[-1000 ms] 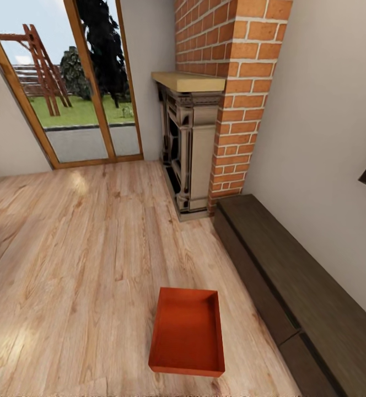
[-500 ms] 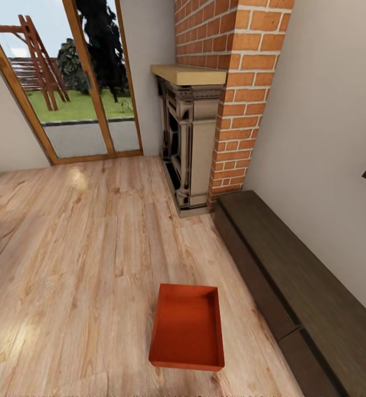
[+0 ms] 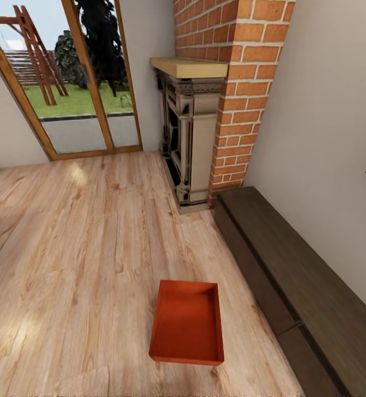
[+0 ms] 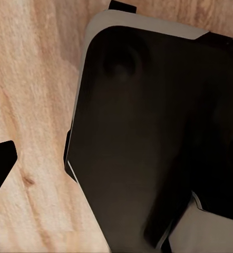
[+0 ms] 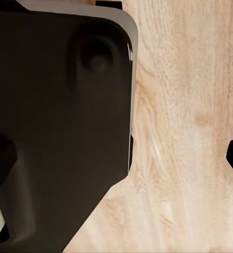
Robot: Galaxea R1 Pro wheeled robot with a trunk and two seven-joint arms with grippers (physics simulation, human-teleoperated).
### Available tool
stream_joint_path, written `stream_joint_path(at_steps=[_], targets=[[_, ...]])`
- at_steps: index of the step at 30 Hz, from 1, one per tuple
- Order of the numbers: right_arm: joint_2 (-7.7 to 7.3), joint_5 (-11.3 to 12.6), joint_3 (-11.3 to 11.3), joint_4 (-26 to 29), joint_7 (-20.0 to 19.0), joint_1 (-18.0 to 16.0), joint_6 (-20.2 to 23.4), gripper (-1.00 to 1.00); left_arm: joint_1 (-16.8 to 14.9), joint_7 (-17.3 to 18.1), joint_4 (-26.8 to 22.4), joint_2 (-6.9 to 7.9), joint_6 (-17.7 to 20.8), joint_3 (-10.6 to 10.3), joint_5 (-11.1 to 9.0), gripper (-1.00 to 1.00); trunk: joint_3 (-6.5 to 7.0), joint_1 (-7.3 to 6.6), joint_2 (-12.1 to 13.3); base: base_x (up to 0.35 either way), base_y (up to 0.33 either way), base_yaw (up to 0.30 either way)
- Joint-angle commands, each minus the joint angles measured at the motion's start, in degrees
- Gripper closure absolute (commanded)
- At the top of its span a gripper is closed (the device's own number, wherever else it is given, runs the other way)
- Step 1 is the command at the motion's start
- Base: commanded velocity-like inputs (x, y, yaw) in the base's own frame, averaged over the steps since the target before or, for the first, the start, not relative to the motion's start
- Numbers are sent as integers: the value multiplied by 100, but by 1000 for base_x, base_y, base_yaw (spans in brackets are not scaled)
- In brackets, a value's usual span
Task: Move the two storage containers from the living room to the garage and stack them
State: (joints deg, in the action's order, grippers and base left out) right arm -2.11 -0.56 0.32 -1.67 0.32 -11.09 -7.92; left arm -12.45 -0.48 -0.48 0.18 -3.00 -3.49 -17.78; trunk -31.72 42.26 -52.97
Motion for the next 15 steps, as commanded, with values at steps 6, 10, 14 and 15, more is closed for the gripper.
stream_joint_path(at_steps=[6,10,14,15], targets=[[0,-6,3,-18,3,-6,-34,-100,-3,-5,4,0,-17,-38,-41,-100,-60,0,-3,0,0,0],[0,-6,3,-18,3,-6,-34,-100,-3,-5,4,0,-17,-38,-41,-100,-97,0,-3,0,0,0],[-2,-6,3,-18,3,-6,-34,-100,-3,-5,4,0,-17,-38,-41,-100,-134,0,-3,0,0,0],[-5,-6,3,-18,3,-6,-34,-100,-3,-5,4,0,-17,-38,-41,-100,-144,0,-3,0,0,0]])
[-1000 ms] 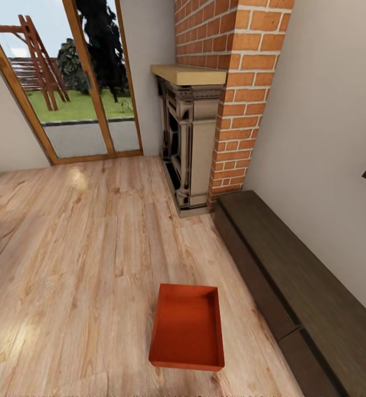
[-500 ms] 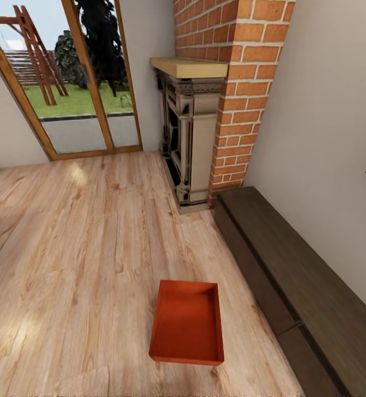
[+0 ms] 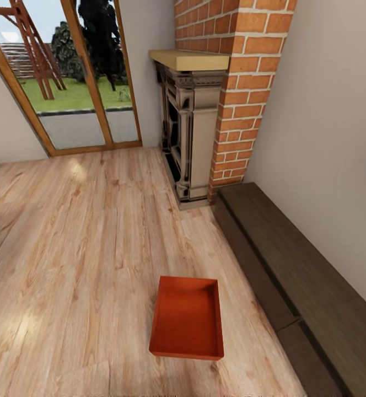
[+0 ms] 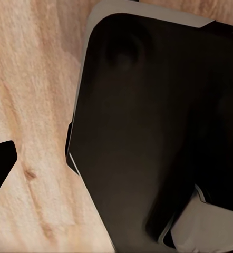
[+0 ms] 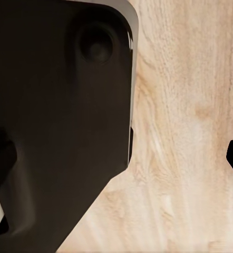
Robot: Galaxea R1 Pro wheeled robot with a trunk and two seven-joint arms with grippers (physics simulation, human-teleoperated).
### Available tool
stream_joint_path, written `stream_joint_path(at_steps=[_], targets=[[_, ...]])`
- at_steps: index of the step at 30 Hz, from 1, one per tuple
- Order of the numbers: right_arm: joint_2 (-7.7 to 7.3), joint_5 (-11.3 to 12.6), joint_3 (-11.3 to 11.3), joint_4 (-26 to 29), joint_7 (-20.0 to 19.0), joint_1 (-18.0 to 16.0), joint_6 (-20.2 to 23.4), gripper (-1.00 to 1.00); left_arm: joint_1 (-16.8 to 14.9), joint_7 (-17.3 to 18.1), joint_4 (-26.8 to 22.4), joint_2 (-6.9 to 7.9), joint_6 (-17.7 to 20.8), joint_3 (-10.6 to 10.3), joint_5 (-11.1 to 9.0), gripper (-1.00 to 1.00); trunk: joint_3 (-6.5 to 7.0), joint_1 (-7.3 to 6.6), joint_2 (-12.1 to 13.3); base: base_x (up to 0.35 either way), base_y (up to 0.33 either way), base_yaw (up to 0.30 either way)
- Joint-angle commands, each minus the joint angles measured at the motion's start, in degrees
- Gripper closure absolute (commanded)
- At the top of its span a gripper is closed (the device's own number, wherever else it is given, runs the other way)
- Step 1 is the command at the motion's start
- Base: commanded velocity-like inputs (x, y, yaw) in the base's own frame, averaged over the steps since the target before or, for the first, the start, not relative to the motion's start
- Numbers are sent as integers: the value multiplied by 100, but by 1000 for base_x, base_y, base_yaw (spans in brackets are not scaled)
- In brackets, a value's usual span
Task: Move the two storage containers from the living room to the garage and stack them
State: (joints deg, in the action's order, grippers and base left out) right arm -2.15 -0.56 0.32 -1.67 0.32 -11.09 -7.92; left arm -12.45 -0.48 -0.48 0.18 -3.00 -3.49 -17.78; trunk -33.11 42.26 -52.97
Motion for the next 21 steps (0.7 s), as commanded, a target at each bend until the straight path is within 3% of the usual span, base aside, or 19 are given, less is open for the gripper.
stream_joint_path(at_steps=[1,21], targets=[[-1,-6,1,-18,3,-7,-34,-100,-3,-5,4,0,-17,-38,-41,-100,-14,0,-3,0,0,0],[-5,-6,3,-18,0,-8,-34,-100,-3,-5,4,0,-17,-38,-41,-100,-199,0,-3,0,0,0]])
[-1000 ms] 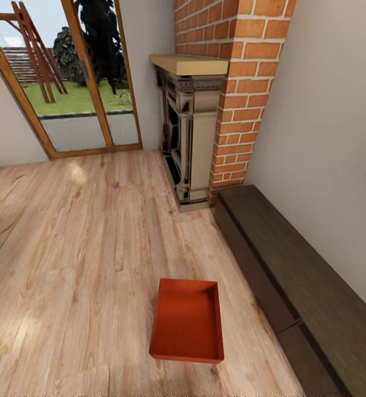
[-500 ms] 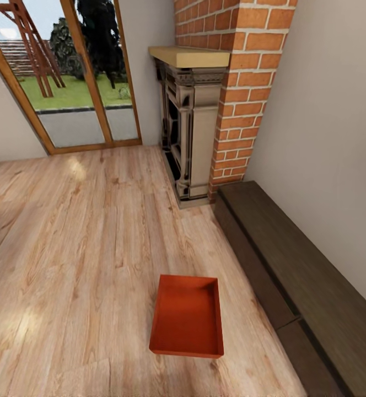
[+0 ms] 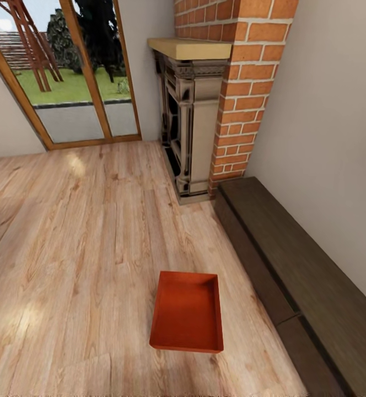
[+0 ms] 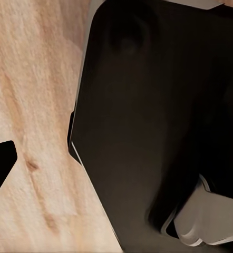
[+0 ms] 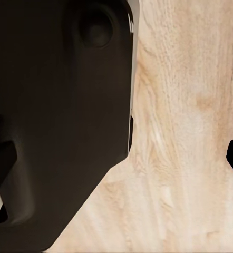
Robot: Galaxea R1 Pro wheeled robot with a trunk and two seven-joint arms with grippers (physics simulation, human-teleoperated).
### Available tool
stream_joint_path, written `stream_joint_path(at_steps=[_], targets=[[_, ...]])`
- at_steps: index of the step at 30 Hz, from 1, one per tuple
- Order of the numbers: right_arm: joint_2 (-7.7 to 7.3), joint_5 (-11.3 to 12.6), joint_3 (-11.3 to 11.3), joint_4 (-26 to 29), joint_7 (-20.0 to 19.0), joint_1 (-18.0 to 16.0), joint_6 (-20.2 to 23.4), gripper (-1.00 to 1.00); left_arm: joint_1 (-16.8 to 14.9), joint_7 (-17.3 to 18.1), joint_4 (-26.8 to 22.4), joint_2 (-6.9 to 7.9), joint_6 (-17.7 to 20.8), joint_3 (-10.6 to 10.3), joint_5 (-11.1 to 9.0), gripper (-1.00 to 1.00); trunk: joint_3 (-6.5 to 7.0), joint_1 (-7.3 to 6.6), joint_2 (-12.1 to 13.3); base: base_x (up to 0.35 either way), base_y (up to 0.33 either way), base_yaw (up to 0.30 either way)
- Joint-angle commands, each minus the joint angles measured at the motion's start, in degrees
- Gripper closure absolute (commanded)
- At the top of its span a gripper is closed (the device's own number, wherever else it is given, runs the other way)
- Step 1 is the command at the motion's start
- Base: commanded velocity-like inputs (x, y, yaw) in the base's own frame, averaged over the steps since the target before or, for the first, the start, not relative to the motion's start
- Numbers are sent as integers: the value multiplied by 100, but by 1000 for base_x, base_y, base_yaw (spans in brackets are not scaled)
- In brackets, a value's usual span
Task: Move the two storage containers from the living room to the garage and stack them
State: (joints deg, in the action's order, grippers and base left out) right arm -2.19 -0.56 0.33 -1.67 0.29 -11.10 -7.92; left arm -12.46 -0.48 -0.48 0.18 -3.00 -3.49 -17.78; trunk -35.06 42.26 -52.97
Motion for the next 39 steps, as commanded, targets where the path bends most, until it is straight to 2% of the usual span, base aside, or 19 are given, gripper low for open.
stream_joint_path(at_steps=[1,39], targets=[[0,-6,3,-18,3,-7,-34,-100,-2,-5,4,0,-17,-38,-41,-100,-14,0,-3,0,0,0],[0,-6,-1,-18,3,-7,-34,-100,-2,-5,4,0,-17,-38,-41,-100,-366,0,-3,0,0,0]])
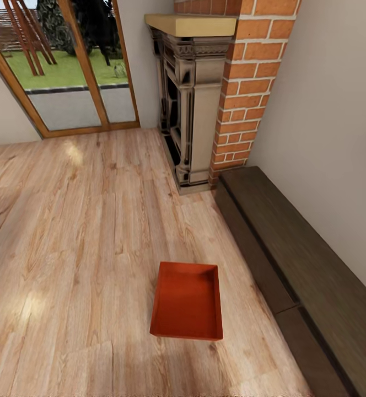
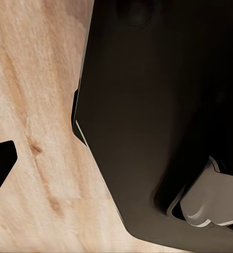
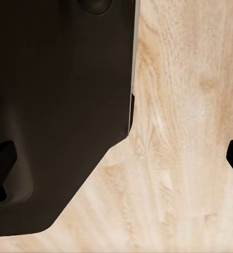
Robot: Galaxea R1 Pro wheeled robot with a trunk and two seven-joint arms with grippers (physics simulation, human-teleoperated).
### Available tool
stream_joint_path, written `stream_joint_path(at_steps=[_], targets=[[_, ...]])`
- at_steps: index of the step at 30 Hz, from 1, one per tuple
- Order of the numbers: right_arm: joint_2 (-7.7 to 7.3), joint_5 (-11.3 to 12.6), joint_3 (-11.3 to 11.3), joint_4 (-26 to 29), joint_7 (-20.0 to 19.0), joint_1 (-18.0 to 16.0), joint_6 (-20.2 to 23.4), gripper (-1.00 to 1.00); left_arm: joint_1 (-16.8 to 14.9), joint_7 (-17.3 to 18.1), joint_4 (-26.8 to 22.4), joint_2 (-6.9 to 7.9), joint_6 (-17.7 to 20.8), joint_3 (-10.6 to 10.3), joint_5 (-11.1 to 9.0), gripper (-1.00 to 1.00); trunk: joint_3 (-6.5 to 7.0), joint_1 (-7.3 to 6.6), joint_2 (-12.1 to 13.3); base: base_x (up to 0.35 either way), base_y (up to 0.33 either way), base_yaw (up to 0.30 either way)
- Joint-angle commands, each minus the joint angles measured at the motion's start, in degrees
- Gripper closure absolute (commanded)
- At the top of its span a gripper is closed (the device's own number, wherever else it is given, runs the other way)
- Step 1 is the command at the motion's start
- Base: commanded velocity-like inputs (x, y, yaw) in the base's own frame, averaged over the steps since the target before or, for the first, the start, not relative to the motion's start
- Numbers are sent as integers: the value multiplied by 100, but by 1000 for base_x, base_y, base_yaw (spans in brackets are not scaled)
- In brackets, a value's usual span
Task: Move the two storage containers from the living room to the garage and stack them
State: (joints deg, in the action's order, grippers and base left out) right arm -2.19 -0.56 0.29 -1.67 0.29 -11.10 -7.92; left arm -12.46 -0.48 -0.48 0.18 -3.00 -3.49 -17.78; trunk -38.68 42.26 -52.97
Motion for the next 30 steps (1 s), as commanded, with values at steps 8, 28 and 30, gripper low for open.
stream_joint_path(at_steps=[8,28,30], targets=[[0,-6,0,-18,4,-4,-34,-100,-2,-5,4,0,-17,-38,-41,-100,-78,0,-3,0,0,0],[-2,3,-3,-18,6,-6,-34,-100,-2,-5,4,-2,-17,-38,-41,-100,-264,0,-3,0,0,0],[-2,3,-3,-18,6,-6,-34,-100,-2,-5,4,-4,-17,-38,-41,-100,-282,0,-3,0,0,0]])
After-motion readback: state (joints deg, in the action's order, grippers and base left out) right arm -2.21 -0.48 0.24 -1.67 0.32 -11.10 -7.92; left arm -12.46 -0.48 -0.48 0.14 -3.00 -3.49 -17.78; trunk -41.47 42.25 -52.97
